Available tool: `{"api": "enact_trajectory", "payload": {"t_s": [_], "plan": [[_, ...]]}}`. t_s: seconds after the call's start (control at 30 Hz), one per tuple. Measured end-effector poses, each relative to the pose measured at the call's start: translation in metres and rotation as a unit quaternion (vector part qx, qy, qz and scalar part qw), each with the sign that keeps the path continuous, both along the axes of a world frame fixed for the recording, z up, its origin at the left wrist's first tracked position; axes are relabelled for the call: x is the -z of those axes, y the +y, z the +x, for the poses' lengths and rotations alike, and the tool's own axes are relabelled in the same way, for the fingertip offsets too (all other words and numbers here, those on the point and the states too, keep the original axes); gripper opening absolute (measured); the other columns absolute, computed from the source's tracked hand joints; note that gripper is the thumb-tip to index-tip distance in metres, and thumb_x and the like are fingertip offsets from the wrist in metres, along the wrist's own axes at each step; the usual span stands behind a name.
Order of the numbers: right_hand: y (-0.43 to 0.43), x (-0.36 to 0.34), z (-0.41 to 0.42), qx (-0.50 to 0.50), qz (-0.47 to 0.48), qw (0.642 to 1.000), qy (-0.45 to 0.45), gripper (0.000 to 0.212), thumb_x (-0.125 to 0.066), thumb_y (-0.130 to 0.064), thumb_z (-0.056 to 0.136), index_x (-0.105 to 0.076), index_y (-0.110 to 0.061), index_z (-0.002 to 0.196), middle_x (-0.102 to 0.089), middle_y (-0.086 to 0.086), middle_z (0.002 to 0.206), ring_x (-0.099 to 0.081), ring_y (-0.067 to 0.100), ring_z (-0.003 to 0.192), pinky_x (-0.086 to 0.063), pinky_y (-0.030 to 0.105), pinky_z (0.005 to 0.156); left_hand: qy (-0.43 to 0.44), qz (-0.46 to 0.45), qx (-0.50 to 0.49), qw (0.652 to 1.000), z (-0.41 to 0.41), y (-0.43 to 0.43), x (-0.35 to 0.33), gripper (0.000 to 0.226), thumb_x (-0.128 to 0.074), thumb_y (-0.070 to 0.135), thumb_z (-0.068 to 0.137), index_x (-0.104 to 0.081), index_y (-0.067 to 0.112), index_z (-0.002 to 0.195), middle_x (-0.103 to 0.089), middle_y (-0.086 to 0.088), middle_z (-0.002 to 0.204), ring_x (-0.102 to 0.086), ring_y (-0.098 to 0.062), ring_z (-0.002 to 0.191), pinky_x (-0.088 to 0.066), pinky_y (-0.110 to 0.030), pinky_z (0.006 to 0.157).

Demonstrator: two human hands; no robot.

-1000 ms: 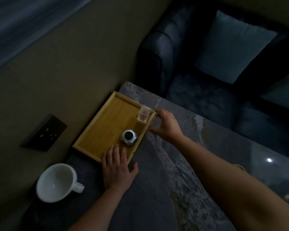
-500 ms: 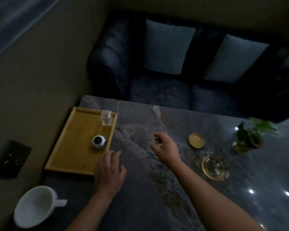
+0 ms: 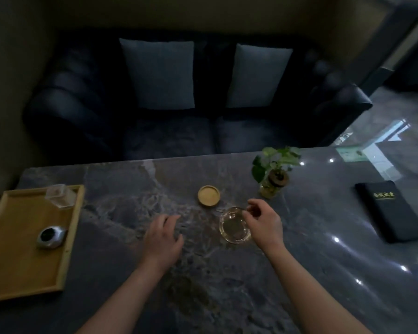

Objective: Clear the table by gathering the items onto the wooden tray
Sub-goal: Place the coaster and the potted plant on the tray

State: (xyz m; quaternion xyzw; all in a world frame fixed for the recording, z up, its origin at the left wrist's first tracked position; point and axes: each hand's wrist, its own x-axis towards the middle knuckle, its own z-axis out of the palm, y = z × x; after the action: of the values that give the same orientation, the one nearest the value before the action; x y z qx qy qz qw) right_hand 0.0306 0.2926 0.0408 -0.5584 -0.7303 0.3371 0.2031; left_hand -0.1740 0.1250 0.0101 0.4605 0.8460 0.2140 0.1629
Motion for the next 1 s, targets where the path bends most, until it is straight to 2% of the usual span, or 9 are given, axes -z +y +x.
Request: {"api": "enact_trajectory", "payload": {"t_s": [0.1, 0.2, 0.37, 0.43, 0.53, 0.63, 0.73, 0.87, 1.0], "plan": [[0.031, 0.007, 0.022, 0.034, -0.030, 0.999, 0.004, 0.035, -0.074, -0.023, 0.084, -0.065, -0.020, 0.118, -0.068, -0.008, 0.090, -0.062, 0.009, 0.082, -0.044, 0.024, 0.073, 0.008, -0.013, 0.001, 1.000, 0.011, 0.030, -0.002, 0.049, -0.069, 0.023, 0.081, -0.057, 0.014, 0.128, -0.056, -0.010, 0.120, -0.054, -0.031, 0.111, -0.045, -0.040, 0.094], [0.062, 0.016, 0.036, 0.071, -0.054, 0.996, 0.006, 0.045, -0.075, -0.025, 0.083, -0.060, -0.019, 0.125, -0.068, -0.006, 0.097, -0.063, 0.012, 0.085, -0.047, 0.029, 0.077, 0.017, -0.025, -0.002, 1.000, 0.014, 0.057, 0.000, 0.050, -0.066, 0.028, 0.083, -0.053, 0.020, 0.131, -0.053, -0.005, 0.122, -0.054, -0.028, 0.111, -0.046, -0.039, 0.091], [0.111, 0.037, 0.046, 0.152, -0.100, 0.983, 0.013, 0.079, -0.085, -0.031, 0.074, -0.044, -0.016, 0.141, -0.062, 0.008, 0.132, -0.061, 0.027, 0.117, -0.051, 0.044, 0.097, 0.022, -0.073, -0.010, 0.997, 0.011, 0.104, 0.011, 0.060, -0.065, 0.038, 0.082, -0.040, 0.031, 0.135, -0.044, 0.001, 0.125, -0.049, -0.023, 0.112, -0.042, -0.035, 0.082], [0.126, 0.047, 0.045, 0.172, -0.117, 0.978, 0.021, 0.092, -0.088, -0.033, 0.071, -0.038, -0.016, 0.146, -0.055, 0.009, 0.141, -0.055, 0.029, 0.126, -0.048, 0.047, 0.103, 0.016, -0.090, -0.011, 0.996, 0.010, 0.119, 0.018, 0.066, -0.068, 0.040, 0.080, -0.036, 0.032, 0.137, -0.043, -0.001, 0.127, -0.048, -0.024, 0.114, -0.044, -0.037, 0.086], [0.141, 0.060, 0.040, 0.175, -0.128, 0.975, 0.042, 0.099, -0.090, -0.034, 0.067, -0.036, -0.019, 0.148, -0.051, 0.007, 0.146, -0.050, 0.029, 0.132, -0.044, 0.046, 0.108, -0.005, -0.112, -0.016, 0.994, 0.011, 0.140, 0.027, 0.076, -0.071, 0.041, 0.077, -0.031, 0.031, 0.141, -0.039, -0.001, 0.134, -0.044, -0.027, 0.120, -0.045, -0.043, 0.094], [0.148, 0.069, 0.035, 0.164, -0.126, 0.976, 0.064, 0.097, -0.092, -0.034, 0.063, -0.040, -0.021, 0.144, -0.054, 0.003, 0.142, -0.051, 0.026, 0.130, -0.043, 0.045, 0.108, -0.015, -0.125, -0.014, 0.992, 0.011, 0.156, 0.035, 0.085, -0.074, 0.041, 0.076, -0.026, 0.031, 0.146, -0.035, 0.000, 0.142, -0.040, -0.027, 0.127, -0.044, -0.044, 0.100], [0.151, 0.072, 0.032, 0.151, -0.112, 0.979, 0.078, 0.086, -0.094, -0.033, 0.060, -0.047, -0.029, 0.132, -0.062, -0.007, 0.123, -0.057, 0.021, 0.117, -0.043, 0.034, 0.094, -0.006, -0.147, -0.005, 0.989, 0.011, 0.167, 0.041, 0.090, -0.075, 0.042, 0.075, -0.024, 0.029, 0.148, -0.035, 0.001, 0.144, -0.038, -0.027, 0.129, -0.043, -0.045, 0.103], [0.153, 0.074, 0.030, 0.148, -0.096, 0.982, 0.066, 0.079, -0.092, -0.033, 0.061, -0.052, -0.025, 0.128, -0.067, 0.001, 0.120, -0.060, 0.025, 0.112, -0.043, 0.032, 0.089, 0.035, -0.153, 0.011, 0.988, 0.009, 0.175, 0.047, 0.087, -0.076, 0.044, 0.074, -0.031, 0.025, 0.146, -0.041, 0.000, 0.137, -0.040, -0.026, 0.125, -0.045, -0.043, 0.100], [0.153, 0.073, 0.030, 0.156, -0.084, 0.983, 0.053, 0.071, -0.091, -0.036, 0.062, -0.056, -0.024, 0.123, -0.069, 0.002, 0.115, -0.063, 0.027, 0.108, -0.040, 0.028, 0.083, 0.034, -0.137, -0.003, 0.990, 0.010, 0.173, 0.050, 0.082, -0.074, 0.043, 0.073, -0.037, 0.021, 0.143, -0.042, 0.000, 0.133, -0.040, -0.025, 0.122, -0.044, -0.041, 0.100]]}}
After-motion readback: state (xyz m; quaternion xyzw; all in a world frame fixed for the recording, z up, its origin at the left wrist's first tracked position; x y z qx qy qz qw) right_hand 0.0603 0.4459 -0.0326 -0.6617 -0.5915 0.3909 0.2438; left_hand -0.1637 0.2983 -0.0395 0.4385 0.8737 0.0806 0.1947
